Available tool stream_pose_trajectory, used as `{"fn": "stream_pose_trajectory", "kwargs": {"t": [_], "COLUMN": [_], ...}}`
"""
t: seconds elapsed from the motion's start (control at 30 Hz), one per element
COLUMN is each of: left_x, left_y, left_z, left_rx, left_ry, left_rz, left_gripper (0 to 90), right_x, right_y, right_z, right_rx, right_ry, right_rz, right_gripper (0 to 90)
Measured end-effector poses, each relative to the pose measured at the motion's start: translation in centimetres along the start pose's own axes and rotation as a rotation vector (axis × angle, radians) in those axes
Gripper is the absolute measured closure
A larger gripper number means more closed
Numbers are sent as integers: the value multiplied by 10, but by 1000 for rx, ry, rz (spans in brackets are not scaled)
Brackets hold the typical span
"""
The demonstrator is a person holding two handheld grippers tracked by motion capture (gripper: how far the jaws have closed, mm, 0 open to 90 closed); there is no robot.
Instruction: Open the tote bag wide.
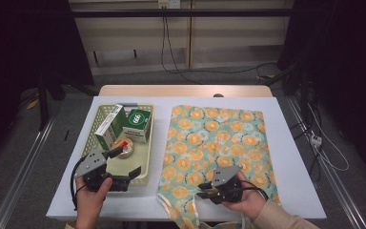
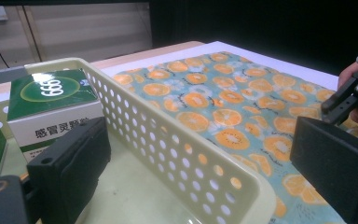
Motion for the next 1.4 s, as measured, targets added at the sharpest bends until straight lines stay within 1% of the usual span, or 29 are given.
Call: {"fn": "stream_pose_trajectory", "kwargs": {"t": [0.03, 0.07, 0.17, 0.2, 0.27, 0.3, 0.53, 0.57, 0.6, 0.63, 0.67, 0.7, 0.77, 0.8, 0.83, 0.87, 0.9, 0.93, 0.97, 1.0, 1.03, 1.1, 1.13, 1.2, 1.23, 1.27, 1.3, 1.37, 1.4], "left_x": [0, 1, 2, 2, 2, 2, 0, 0, 0, -1, -1, -1, -1, 0, 0, 0, 0, 0, -1, -1, -1, -2, -2, -2, -3, -3, -3, -3, -3], "left_y": [0, 0, 1, 1, 2, 2, 1, 1, 1, 1, 1, 1, 1, 0, 0, 0, 0, 0, 0, 0, 0, -1, -1, -1, -1, -1, -1, 0, 0], "left_z": [0, 0, 1, 1, 1, 1, -1, -1, -1, -1, -1, -1, -2, -3, -3, -4, -4, -4, -4, -4, -4, -4, -4, -4, -4, -3, -3, -3, -3], "left_rx": [3, 3, 9, 11, 11, 10, -4, -3, -2, 2, 2, 1, -4, -1, -2, 0, -6, -4, -4, -5, -7, -8, -9, -7, -6, -6, -7, -7, -8], "left_ry": [-1, -3, -5, -8, -7, -7, 2, 1, 1, 1, 0, -1, -1, -1, -1, 1, 0, 2, 2, -1, 0, 1, 1, 1, -1, 1, 2, 3, 1], "left_rz": [-2, -2, -5, -8, -7, -5, -1, 3, 3, 2, 2, 2, 3, 0, -1, -3, -3, -3, -1, 0, -1, -2, -4, -3, -3, -2, -2, 2, 2], "left_gripper": [48, 48, 48, 48, 48, 48, 48, 48, 48, 48, 48, 48, 48, 48, 48, 48, 48, 48, 48, 48, 48, 48, 48, 48, 48, 48, 48, 48, 48], "right_x": [1, 1, 3, 6, 8, 11, 20, 20, 21, 21, 22, 22, 21, 21, 21, 21, 21, 20, 21, 23, 25, 30, 30, 28, 22, 22, 14, 10, 3], "right_y": [1, 2, 6, 9, 10, 14, 24, 24, 25, 25, 25, 25, 25, 25, 26, 29, 29, 30, 31, 31, 31, 30, 31, 31, 31, 31, 27, 24, 16], "right_z": [0, 2, 4, 10, 14, 21, 52, 52, 58, 70, 76, 76, 86, 91, 97, 107, 107, 111, 113, 113, 110, 104, 99, 90, 81, 81, 76, 74, 72], "right_rx": [-1, -6, -8, 3, 17, 28, 74, 74, 85, 115, 133, 133, 169, 180, 183, 214, 214, 234, 269, 290, 290, 275, 268, 232, 200, 200, 170, 165, 172], "right_ry": [8, 11, 4, -12, -19, -34, -123, -123, -134, -161, -171, -171, -193, -221, -237, -261, -261, -267, -244, -219, -201, -192, -186, -183, -185, -185, -211, -212, -209], "right_rz": [-6, -11, -18, -15, -14, -7, -7, -7, -6, -1, 3, 3, 25, 20, 19, 44, 44, 56, 75, 90, 91, 49, 34, 18, 0, 0, -11, -20, -28], "right_gripper": [851, 874, 895, 899, 900, 900, 900, 900, 900, 900, 900, 900, 900, 900, 900, 900, 900, 900, 900, 889, 831, 665, 604, 511, 486, 486, 496, 499, 522]}}
Point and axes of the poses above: each handheld gripper's, and its own axes: x roughly forward along the jaws, y roughly out of its top, z roughly to its right, the point moved 2 cm from there along x, roughly forward along the jaws
